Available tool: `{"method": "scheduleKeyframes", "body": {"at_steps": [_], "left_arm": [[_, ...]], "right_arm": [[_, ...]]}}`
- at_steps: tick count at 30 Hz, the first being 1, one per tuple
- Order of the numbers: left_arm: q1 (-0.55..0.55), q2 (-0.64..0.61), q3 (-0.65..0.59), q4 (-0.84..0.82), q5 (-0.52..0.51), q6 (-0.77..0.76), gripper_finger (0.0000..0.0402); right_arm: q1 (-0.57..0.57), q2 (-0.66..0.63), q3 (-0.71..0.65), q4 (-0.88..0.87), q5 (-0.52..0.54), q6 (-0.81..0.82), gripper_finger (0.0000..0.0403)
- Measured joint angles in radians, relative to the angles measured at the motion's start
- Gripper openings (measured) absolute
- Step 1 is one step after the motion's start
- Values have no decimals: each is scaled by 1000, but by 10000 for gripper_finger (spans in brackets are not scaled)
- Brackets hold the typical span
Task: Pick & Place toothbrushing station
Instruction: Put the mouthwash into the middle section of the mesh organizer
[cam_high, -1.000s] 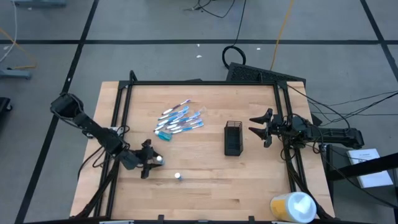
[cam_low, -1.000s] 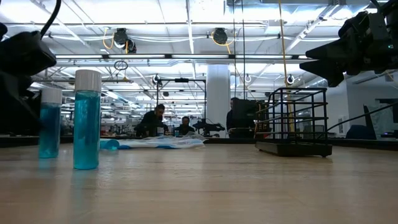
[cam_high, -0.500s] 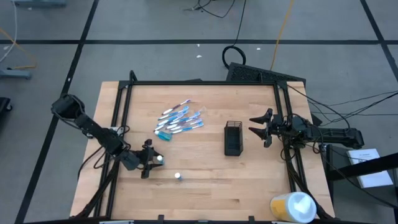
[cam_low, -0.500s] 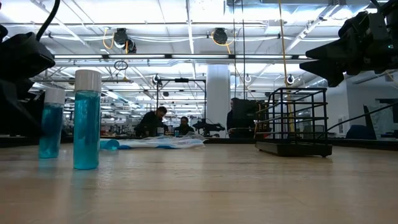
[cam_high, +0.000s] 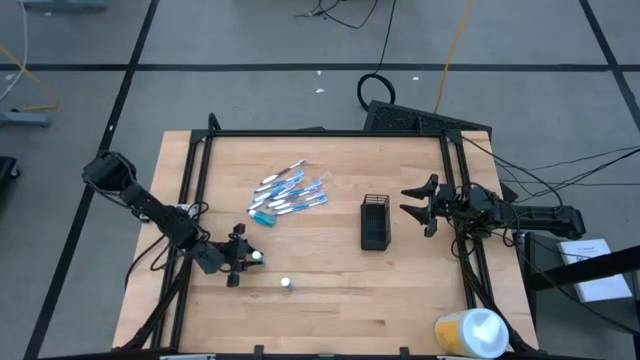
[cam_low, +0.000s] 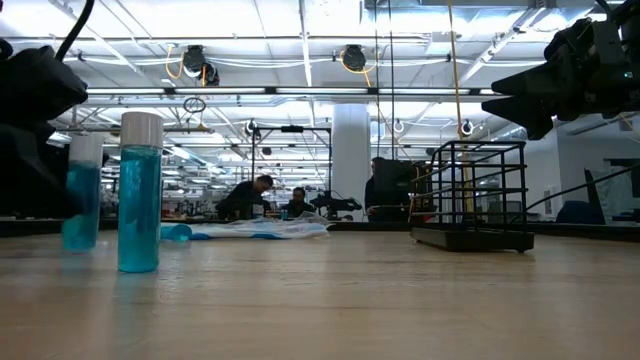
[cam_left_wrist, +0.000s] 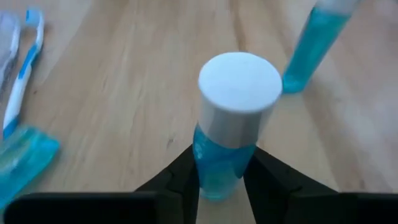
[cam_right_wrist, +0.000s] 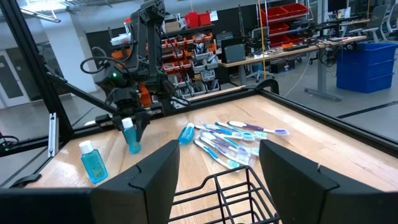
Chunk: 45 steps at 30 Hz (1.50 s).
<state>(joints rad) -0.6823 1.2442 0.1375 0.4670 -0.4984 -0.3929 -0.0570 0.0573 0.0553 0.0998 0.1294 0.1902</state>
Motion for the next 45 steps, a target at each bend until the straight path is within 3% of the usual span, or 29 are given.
{"method": "scheduleKeyframes", "body": {"at_steps": [6, 10, 14, 21, 27, 34, 40, 45], "left_arm": [[43, -2, 0, 219, -31, 95, 117], [121, -17, 13, 275, -33, 139, 103], [222, -22, 88, 210, -13, 213, 96], [425, -6, 347, -112, 167, 383, 94], [605, 36, 452, -148, 271, 438, 94], [774, 191, 535, -92, 432, 381, 93], [805, 373, 656, 22, 580, 372, 103], [805, 515, 803, -15, 606, 383, 110]], "right_arm": [[0, 0, 0, 0, 0, 0, 212], [0, 0, 0, 0, 0, 0, 212], [0, 0, 0, 0, 0, 0, 212], [0, 0, 0, 0, 0, 0, 212], [0, 0, 0, 0, 0, 0, 212], [0, 0, 0, 0, 0, 0, 212], [0, 0, 0, 18, 13, 12, 212], [0, 0, 0, 116, 27, 17, 212]]}}
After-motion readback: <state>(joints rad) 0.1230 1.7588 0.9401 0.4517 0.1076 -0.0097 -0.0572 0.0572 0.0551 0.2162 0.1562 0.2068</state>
